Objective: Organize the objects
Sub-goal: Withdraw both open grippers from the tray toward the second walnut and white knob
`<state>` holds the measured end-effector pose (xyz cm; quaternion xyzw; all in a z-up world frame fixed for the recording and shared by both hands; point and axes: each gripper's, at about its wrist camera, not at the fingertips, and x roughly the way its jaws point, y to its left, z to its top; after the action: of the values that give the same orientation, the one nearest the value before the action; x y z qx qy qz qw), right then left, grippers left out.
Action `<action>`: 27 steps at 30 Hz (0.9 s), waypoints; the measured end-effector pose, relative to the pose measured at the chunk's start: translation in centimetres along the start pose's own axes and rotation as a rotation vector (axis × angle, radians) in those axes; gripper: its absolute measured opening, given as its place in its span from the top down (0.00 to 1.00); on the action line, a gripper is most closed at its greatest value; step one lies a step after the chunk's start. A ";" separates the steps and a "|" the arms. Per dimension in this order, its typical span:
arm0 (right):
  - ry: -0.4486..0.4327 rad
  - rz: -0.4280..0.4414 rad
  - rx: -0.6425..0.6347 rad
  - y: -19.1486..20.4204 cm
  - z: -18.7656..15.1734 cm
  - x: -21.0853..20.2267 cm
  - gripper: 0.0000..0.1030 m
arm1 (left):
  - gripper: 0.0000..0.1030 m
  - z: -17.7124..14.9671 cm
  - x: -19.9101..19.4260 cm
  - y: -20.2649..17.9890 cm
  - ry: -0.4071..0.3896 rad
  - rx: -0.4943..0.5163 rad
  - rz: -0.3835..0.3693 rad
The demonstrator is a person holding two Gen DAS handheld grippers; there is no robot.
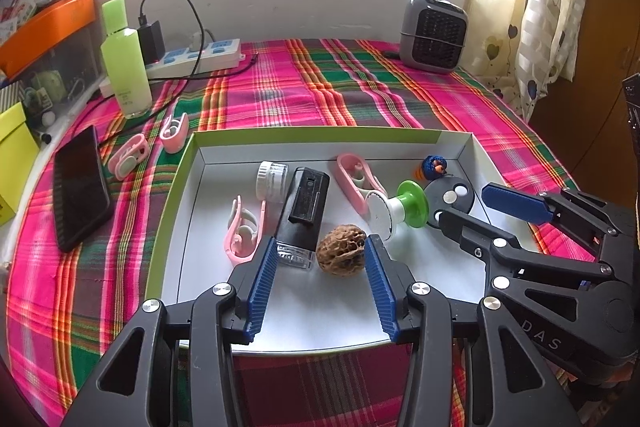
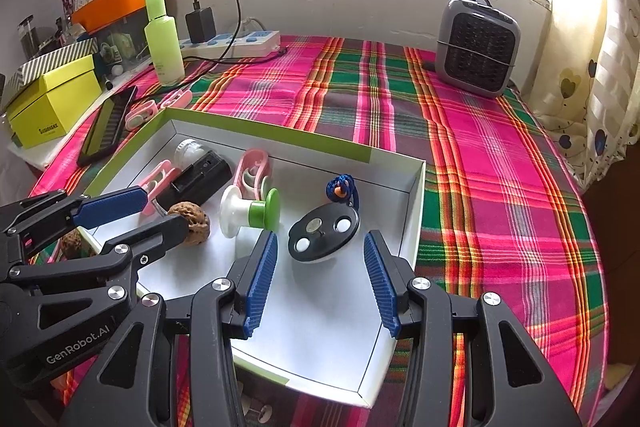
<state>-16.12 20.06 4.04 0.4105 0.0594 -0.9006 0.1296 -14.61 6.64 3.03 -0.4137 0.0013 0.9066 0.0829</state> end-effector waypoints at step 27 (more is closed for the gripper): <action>-0.064 0.038 0.072 1.2 -2.9 -4.3 0.55 | 0.57 -2.3 -4.3 0.9 -0.055 -0.017 0.000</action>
<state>-10.92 20.29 5.39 0.3872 0.0149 -0.9121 0.1337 -10.21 4.97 4.69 -0.3894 -0.0087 0.9176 0.0792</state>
